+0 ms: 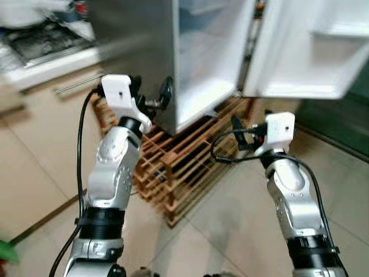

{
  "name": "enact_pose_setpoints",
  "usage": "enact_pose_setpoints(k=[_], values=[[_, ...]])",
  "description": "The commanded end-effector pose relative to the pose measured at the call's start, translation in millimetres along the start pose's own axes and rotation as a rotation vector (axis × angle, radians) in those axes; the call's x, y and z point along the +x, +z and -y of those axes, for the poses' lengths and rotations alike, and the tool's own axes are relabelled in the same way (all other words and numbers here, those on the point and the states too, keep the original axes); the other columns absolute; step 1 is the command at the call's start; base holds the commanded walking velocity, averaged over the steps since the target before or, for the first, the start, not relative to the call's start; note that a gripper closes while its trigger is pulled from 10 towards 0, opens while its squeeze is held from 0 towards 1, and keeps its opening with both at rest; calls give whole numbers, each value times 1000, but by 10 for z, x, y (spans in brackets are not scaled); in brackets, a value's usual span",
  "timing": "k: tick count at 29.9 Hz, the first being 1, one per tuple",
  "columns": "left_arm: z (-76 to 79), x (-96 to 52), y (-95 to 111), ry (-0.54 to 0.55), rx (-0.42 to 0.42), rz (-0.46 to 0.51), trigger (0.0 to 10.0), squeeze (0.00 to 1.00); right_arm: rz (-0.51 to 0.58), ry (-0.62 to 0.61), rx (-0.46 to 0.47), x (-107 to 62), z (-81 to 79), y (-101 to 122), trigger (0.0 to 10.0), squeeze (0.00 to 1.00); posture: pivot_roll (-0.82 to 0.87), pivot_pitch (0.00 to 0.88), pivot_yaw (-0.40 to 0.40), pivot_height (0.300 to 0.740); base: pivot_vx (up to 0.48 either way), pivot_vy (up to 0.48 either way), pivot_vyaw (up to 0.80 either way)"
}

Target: Restocking fridge

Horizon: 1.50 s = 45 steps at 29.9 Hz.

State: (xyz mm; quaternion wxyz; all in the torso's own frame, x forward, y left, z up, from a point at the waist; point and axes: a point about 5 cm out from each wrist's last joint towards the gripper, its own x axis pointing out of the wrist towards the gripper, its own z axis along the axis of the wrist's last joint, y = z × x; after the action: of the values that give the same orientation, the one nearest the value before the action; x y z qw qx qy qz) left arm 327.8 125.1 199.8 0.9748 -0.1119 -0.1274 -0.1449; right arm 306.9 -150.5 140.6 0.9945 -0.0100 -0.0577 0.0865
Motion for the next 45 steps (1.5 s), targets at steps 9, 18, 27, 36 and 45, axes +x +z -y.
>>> enact_pose_setpoints(k=[9, 18, 27, 36, 45], values=[[43, -54, -82, 36, 44, -42, 10000, 0, -38, 11, 65, 38, 77, -28, 10000, 0, -93, 0, -52, 740, 0, 0, 569], [121, -100, -188, 110, 0, -55, 10000, 0, -26, -5, 71, 123, 178, 68, 10000, 0, -104, 0, -76, 740, 40, 0, 528], [65, -177, -233, 159, -48, -70, 10000, 0, -40, 17, 66, 96, 134, 30, 10000, 0, -97, 0, -81, 740, 0, 477, 520], [31, -86, -210, 117, -2, -93, 10000, 0, -9, 16, 73, 46, 21, 43, 10000, 0, -135, 0, -3, 740, 0, 479, 523], [96, 47, -62, 39, 43, -22, 10000, 0, -91, -54, 4, 73, 64, -126, 10000, 0, -101, 0, 11, 740, 0, 208, 362]])
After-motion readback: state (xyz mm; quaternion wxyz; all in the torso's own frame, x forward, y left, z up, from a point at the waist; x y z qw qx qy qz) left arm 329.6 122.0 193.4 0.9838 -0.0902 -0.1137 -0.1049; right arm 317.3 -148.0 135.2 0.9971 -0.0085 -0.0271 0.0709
